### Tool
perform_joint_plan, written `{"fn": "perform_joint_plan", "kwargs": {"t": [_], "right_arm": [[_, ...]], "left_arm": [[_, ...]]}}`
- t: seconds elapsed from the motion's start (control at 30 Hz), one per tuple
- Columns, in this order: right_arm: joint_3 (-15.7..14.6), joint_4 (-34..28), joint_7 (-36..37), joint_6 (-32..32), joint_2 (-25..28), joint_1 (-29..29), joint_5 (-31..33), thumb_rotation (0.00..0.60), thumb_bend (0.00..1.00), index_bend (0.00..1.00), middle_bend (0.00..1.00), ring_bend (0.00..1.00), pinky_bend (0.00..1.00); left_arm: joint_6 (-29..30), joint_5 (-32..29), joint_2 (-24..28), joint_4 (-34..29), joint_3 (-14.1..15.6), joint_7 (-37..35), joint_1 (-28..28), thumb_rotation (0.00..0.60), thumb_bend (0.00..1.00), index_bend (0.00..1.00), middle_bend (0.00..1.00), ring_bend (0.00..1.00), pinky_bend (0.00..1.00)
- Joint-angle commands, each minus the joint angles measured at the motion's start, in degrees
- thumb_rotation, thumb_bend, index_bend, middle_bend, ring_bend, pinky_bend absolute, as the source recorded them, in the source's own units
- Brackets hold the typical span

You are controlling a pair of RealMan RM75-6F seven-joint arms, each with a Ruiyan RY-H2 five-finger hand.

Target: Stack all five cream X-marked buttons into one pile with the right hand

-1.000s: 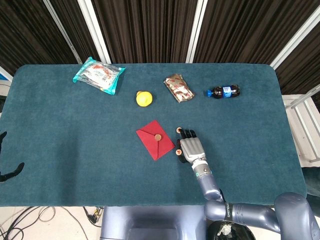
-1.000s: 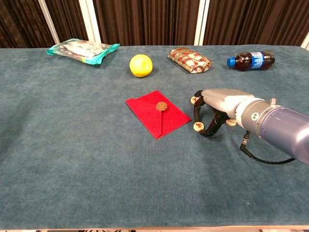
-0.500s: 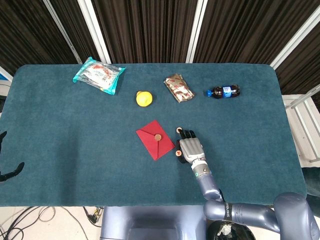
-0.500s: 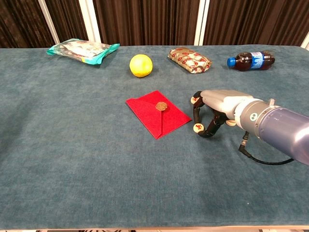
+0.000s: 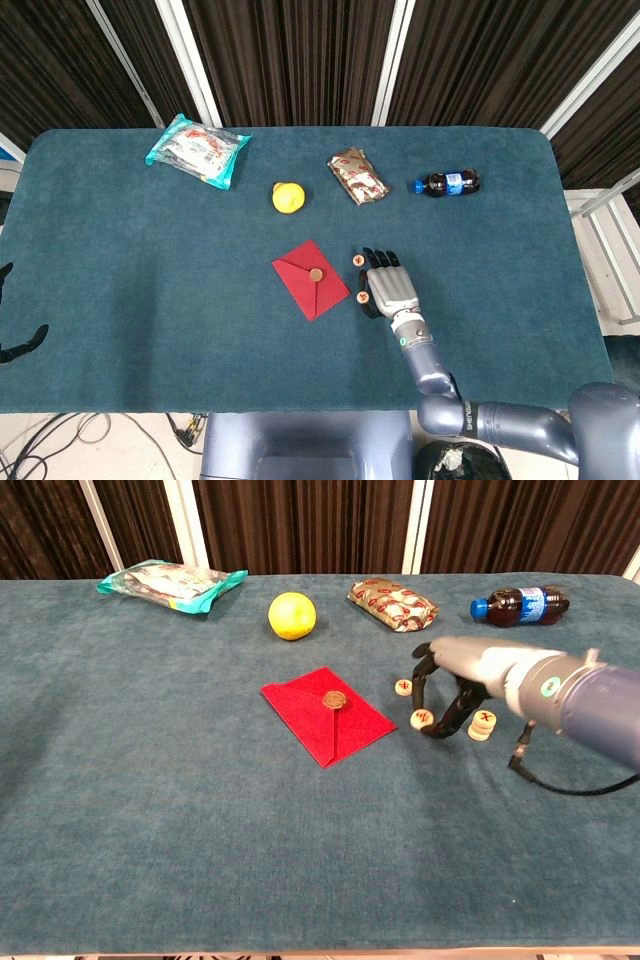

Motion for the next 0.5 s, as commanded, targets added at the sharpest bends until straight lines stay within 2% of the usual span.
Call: {"fn": "perform_joint_plan", "kwargs": {"t": [0.03,0.2,0.5], "right_arm": [[0.18,-2.30,0.18,-0.61,3.05,-0.20,0.09,0.600,0.40,0.54,0.00,0.00,0.00],[-0.58,-3.89,-0.58,-0.92,6.92,-0.40,0.93,0.600,0.40,0.54,0.00,0.00,0.00],[-2.18,-3.80,1.28,-3.33,10.21,-1.09,2.54,0.600,0.40,0.54,0.00,0.00,0.00]], "left_arm": [[0.05,0.00,-0.02,-0.04,0.00,0.03,0.02,0.600,0.20,0.10,0.00,0.00,0.00],[0.07,-0.03,-0.08,-0.10,-0.01,0.15,0.01,0.600,0.20,0.10,0.00,0.00,0.00],[0.24,0.09,-0.15,-0.12,0.01,0.34,0.03,0.600,0.20,0.10,0.00,0.00,0.00]]}}
